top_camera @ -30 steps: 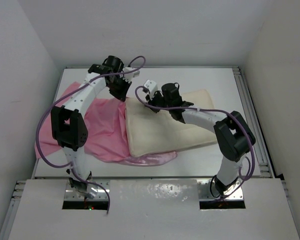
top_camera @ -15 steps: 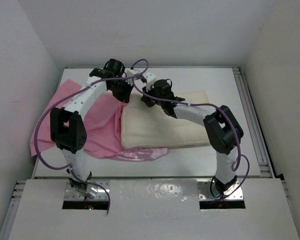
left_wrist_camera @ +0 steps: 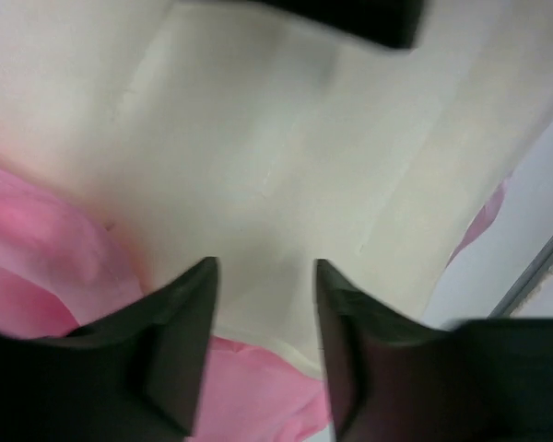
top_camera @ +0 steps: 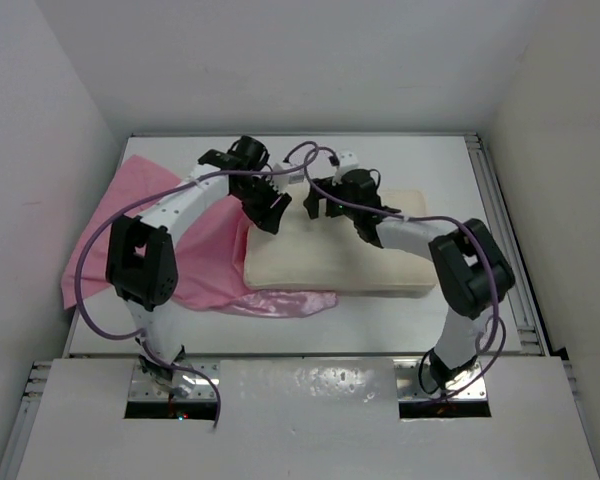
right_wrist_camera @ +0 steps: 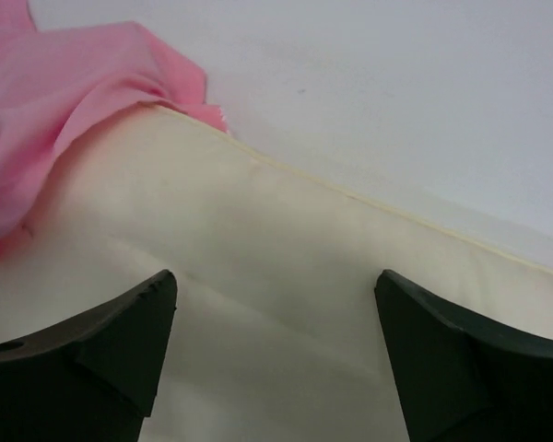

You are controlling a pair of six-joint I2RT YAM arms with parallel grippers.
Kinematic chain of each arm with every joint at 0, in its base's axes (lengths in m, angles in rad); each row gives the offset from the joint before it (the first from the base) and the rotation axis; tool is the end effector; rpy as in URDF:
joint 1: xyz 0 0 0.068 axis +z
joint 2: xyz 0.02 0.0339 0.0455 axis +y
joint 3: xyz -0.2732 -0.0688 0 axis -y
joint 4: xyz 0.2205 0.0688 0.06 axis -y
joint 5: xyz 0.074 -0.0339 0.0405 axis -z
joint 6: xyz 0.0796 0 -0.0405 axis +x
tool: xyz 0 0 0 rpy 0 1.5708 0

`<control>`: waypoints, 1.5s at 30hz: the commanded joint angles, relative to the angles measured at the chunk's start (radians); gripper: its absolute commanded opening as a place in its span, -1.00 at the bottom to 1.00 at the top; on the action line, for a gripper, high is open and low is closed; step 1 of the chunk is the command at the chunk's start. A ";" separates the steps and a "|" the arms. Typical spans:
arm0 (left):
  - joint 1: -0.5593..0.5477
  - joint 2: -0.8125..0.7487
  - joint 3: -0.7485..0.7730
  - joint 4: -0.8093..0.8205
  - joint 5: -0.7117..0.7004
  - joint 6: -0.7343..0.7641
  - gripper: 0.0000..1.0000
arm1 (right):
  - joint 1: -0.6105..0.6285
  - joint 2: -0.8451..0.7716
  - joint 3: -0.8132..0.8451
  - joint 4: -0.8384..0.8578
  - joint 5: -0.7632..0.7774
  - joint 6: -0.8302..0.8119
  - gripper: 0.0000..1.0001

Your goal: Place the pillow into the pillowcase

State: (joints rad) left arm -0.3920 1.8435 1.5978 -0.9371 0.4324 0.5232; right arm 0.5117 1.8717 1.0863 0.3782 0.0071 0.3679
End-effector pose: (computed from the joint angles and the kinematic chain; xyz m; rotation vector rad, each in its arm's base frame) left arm 0.3360 -0.1750 0.2458 1.2861 2.3502 -0.5521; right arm 0.3842 0.2151 0.2001 -0.1405 2.0169 0.5597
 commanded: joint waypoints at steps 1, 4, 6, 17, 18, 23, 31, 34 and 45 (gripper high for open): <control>0.010 -0.095 0.019 -0.002 0.000 -0.002 -0.01 | -0.035 -0.187 -0.119 0.232 -0.037 0.023 0.79; 0.013 -0.131 0.062 -0.002 -0.023 -0.032 0.16 | -0.055 -0.288 -0.158 0.223 -0.104 -0.018 0.84; 0.012 -0.157 0.088 -0.018 -0.064 -0.058 0.17 | -0.045 -0.338 -0.169 0.147 -0.130 -0.113 0.84; 0.013 -0.262 -0.300 0.061 -0.428 -0.115 -0.79 | 0.218 -0.578 -0.316 -0.170 -0.137 -0.601 0.45; 0.013 -0.263 -0.318 0.078 -0.460 -0.123 -0.68 | 0.241 -0.583 -0.334 -0.168 -0.136 -0.621 0.55; 0.010 -0.257 -0.390 0.159 -0.489 -0.172 -0.24 | 0.361 -0.554 -0.378 -0.118 -0.076 -0.739 0.90; 0.009 -0.213 -0.512 0.294 -0.347 -0.177 -0.01 | 0.436 -0.390 -0.312 -0.183 -0.030 -0.796 0.97; 0.010 -0.188 -0.518 0.329 -0.323 -0.175 0.02 | 0.438 -0.346 -0.319 -0.156 -0.025 -0.790 0.97; 0.013 -0.144 -0.493 0.316 -0.271 -0.149 -1.00 | 0.421 -0.166 -0.223 -0.113 0.163 -0.655 0.02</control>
State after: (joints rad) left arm -0.3847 1.7226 1.0794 -0.6380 0.0929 0.3614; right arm 0.9421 1.6867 0.8227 0.2333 0.1120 -0.3416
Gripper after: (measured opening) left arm 0.006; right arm 0.546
